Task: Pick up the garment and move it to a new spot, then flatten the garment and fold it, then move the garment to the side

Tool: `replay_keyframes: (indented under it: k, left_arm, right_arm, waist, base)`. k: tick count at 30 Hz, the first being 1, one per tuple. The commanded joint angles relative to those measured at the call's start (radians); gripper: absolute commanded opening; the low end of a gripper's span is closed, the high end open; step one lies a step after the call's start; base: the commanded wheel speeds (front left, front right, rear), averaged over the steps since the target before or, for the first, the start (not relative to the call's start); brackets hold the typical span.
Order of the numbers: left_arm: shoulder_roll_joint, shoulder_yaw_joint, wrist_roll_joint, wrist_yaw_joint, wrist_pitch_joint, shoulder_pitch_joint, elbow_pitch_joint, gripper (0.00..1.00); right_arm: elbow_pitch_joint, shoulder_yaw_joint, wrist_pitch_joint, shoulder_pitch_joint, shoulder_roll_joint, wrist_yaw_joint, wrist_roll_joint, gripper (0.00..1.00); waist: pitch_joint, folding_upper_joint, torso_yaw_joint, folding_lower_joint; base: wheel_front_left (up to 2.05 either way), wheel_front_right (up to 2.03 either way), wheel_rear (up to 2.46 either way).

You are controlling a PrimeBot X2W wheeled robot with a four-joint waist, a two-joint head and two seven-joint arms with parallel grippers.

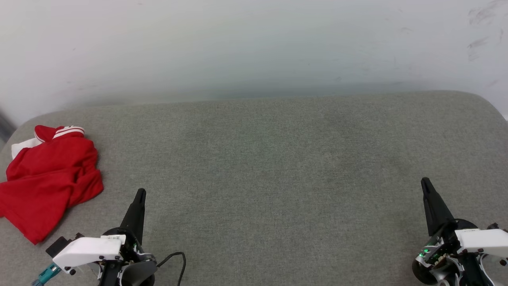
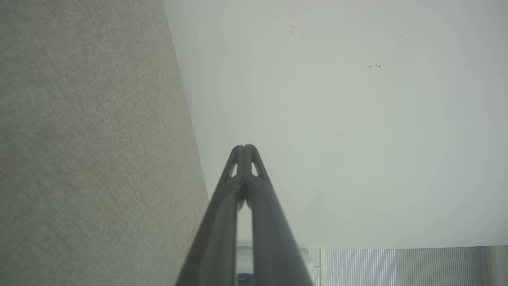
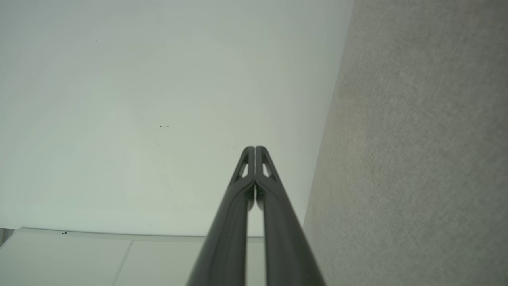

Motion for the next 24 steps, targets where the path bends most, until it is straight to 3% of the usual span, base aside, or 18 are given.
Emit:
replay_keyframes:
  k: [1, 24]
  left_arm:
    - [0.001, 0.004, 0.0, -0.003, 0.005, -0.006, -0.001, 0.0]
    - [0.001, 0.004, 0.0, -0.003, 0.005, -0.006, -0.001, 0.0]
  right_arm:
    - [0.001, 0.001, 0.0, -0.01, 0.004, 0.0, 0.003, 0.0]
    - [0.001, 0.001, 0.0, -0.01, 0.004, 0.0, 0.003, 0.0]
  waist:
    - [0.0, -0.0001, 0.0, 0.0]
    - [0.0, -0.0001, 0.0, 0.0]
  base:
    - [0.0, 0.0, 0.0]
    - [0.0, 0.0, 0.0]
